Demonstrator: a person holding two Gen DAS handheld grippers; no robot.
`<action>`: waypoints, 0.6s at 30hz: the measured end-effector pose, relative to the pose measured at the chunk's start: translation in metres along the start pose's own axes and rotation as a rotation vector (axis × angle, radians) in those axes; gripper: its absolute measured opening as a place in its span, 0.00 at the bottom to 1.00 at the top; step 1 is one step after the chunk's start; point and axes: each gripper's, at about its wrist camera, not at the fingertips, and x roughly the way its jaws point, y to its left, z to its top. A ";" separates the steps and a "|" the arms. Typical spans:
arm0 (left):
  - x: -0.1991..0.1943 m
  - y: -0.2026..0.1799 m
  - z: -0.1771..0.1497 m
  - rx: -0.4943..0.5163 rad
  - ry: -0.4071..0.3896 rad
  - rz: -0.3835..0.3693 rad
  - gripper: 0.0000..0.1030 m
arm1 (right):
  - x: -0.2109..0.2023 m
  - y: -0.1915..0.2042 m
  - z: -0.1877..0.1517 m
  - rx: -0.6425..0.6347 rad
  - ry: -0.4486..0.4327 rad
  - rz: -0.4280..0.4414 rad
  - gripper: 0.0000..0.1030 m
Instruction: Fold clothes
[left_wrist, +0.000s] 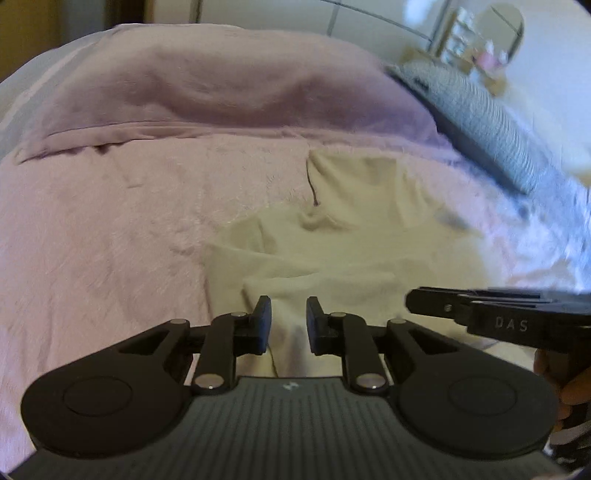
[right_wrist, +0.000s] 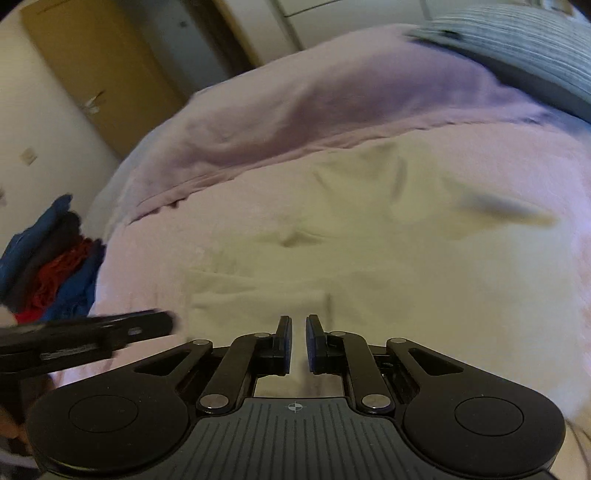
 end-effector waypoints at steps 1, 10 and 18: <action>0.016 0.002 -0.003 0.008 0.041 0.022 0.17 | 0.002 -0.002 0.003 -0.005 0.005 0.004 0.11; 0.021 0.027 0.032 -0.115 0.072 -0.010 0.22 | 0.013 -0.032 0.041 -0.052 0.035 0.012 0.14; 0.095 0.011 0.127 -0.062 0.044 -0.107 0.38 | 0.019 -0.104 0.145 -0.111 -0.012 -0.060 0.35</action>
